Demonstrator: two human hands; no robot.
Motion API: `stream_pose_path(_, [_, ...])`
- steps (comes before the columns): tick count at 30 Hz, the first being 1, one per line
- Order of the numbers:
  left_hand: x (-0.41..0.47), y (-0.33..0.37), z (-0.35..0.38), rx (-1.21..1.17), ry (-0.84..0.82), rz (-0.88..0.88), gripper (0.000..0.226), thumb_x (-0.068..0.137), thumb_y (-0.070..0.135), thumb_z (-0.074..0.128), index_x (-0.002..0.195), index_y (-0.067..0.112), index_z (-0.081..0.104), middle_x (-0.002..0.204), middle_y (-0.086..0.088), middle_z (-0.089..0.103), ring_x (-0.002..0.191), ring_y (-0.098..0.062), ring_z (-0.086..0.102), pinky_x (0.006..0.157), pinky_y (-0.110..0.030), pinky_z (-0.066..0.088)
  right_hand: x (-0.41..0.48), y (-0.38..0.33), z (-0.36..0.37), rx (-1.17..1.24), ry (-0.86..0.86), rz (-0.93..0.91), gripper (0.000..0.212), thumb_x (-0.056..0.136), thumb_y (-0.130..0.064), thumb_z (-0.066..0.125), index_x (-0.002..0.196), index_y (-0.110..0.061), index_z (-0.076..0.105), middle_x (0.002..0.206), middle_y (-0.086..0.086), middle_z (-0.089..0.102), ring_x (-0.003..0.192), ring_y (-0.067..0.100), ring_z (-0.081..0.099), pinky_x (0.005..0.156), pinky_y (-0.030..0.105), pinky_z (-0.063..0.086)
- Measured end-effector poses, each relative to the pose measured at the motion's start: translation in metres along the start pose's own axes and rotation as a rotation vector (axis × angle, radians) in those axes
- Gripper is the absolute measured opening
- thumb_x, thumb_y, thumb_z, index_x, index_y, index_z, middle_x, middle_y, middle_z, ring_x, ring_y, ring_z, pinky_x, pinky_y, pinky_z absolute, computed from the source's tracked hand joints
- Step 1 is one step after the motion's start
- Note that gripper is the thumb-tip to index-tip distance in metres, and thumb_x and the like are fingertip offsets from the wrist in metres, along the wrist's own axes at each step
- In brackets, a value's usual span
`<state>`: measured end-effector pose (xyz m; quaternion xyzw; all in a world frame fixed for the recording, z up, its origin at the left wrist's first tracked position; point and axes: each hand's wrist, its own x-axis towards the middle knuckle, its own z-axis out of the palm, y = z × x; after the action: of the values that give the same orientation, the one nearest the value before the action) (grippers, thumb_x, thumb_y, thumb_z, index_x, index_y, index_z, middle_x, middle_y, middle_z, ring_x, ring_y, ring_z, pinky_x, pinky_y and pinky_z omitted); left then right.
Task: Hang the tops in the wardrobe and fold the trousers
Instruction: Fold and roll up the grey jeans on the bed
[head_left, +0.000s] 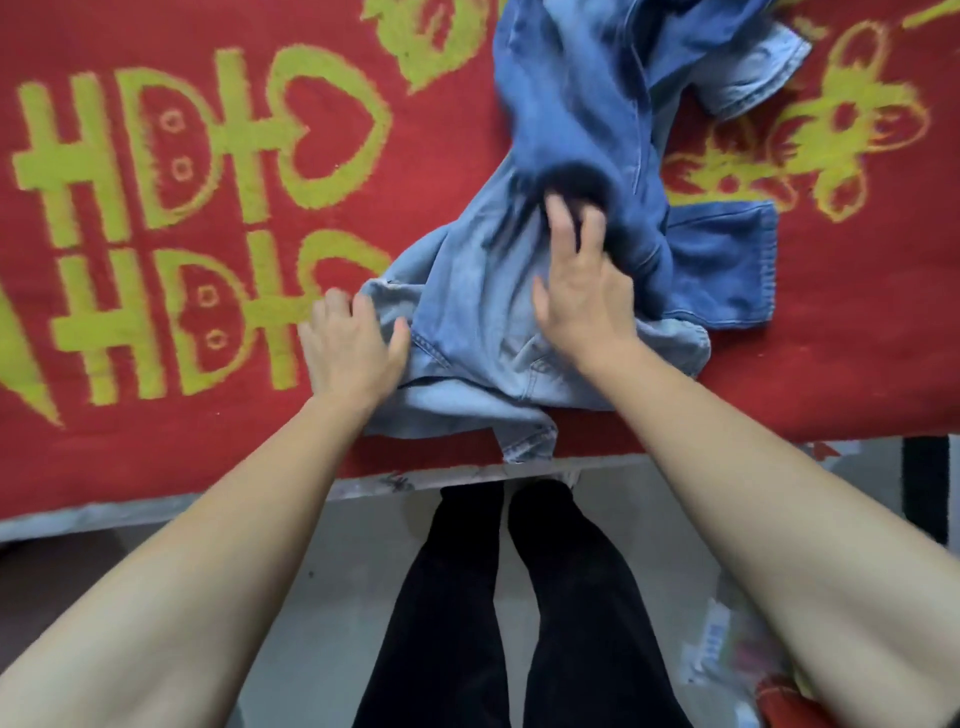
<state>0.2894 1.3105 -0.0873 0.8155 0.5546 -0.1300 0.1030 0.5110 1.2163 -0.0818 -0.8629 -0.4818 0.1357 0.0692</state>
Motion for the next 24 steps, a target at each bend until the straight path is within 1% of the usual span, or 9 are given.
stream_pose_path(4, [0.024,0.029,-0.005,-0.331,-0.139,-0.015,0.067,0.09,0.046,0.057,0.141,0.009,0.037,0.133,-0.015,0.052,0.125,-0.037,0.046,0.099,-0.047,0.037,0.034,0.019,-0.028,-0.126,-0.03,0.083,0.088,0.091,-0.03,0.064,0.159,-0.025,0.009,0.128,0.015,0.048,0.083,0.038,0.065,0.06,0.042,0.045])
stream_pose_path(5, [0.029,0.035,-0.004,-0.359,-0.215,-0.054,0.075,0.089,0.048,0.06,0.146,0.009,0.03,0.135,-0.015,0.053,0.126,-0.038,0.046,0.101,-0.048,0.038,0.045,0.026,-0.037,-0.161,-0.066,0.089,0.078,0.093,-0.034,0.063,0.156,-0.023,0.017,0.127,0.017,0.051,0.094,0.041,0.064,0.069,0.045,0.047])
stream_pose_path(7, [0.034,0.041,-0.003,-0.343,-0.326,-0.086,0.071,0.083,0.051,0.066,0.135,0.009,0.043,0.126,-0.015,0.06,0.118,-0.038,0.054,0.093,-0.045,0.044,0.064,0.04,-0.056,-0.098,-0.046,0.159,0.05,0.096,-0.033,0.056,0.14,-0.015,0.039,0.126,0.019,0.057,0.109,0.043,0.06,0.083,0.048,0.045])
stream_pose_path(10, [0.034,0.047,-0.002,-0.356,-0.383,-0.049,0.039,0.078,0.05,0.068,0.096,0.016,0.065,0.097,-0.01,0.068,0.098,-0.034,0.063,0.075,-0.037,0.048,0.082,0.067,-0.073,0.371,0.505,0.464,0.037,0.087,-0.019,0.047,0.123,-0.008,0.049,0.119,0.014,0.064,0.108,0.036,0.06,0.088,0.038,0.039])
stream_pose_path(12, [0.029,0.047,-0.004,-0.38,-0.368,-0.052,0.032,0.081,0.049,0.064,0.093,0.02,0.067,0.095,-0.008,0.069,0.095,-0.034,0.063,0.074,-0.037,0.048,0.086,0.078,-0.076,0.634,0.792,0.649,0.048,0.081,-0.011,0.045,0.128,-0.005,0.043,0.133,0.017,0.055,0.12,0.035,0.055,0.098,0.032,0.039])
stream_pose_path(13, [0.026,0.045,-0.005,-0.381,-0.347,-0.064,0.031,0.084,0.05,0.061,0.095,0.021,0.067,0.097,-0.008,0.069,0.096,-0.035,0.062,0.073,-0.036,0.046,0.083,0.076,-0.076,0.654,0.754,0.721,0.057,0.08,-0.009,0.047,0.136,-0.005,0.037,0.146,0.022,0.041,0.132,0.037,0.045,0.105,0.029,0.034])
stream_pose_path(15, [0.025,0.035,-0.009,-0.362,-0.293,-0.105,0.032,0.088,0.049,0.054,0.1,0.023,0.068,0.1,-0.01,0.07,0.098,-0.037,0.063,0.072,-0.035,0.043,0.067,0.07,-0.062,0.541,0.439,0.693,0.074,0.083,-0.014,0.057,0.149,-0.006,0.025,0.156,0.028,0.019,0.145,0.038,0.025,0.114,0.026,0.019])
stream_pose_path(18, [0.044,0.015,-0.027,-0.375,-0.134,-0.193,0.029,0.09,0.035,0.049,0.105,0.019,0.069,0.106,-0.015,0.07,0.102,-0.039,0.063,0.08,-0.04,0.05,0.031,0.067,-0.038,0.365,0.109,0.537,0.077,0.091,-0.038,0.06,0.154,-0.009,0.026,0.16,0.023,0.017,0.148,0.035,0.021,0.118,0.034,0.015])
stream_pose_path(24, [0.118,-0.033,-0.079,-0.497,0.32,-0.636,0.039,0.091,0.022,0.049,0.13,0.021,0.051,0.133,-0.002,0.056,0.129,-0.025,0.047,0.101,-0.035,0.037,-0.022,0.054,-0.004,0.435,-0.202,0.597,0.072,0.095,-0.057,0.053,0.15,-0.014,0.037,0.164,0.017,0.01,0.149,0.032,0.019,0.12,0.036,0.016])
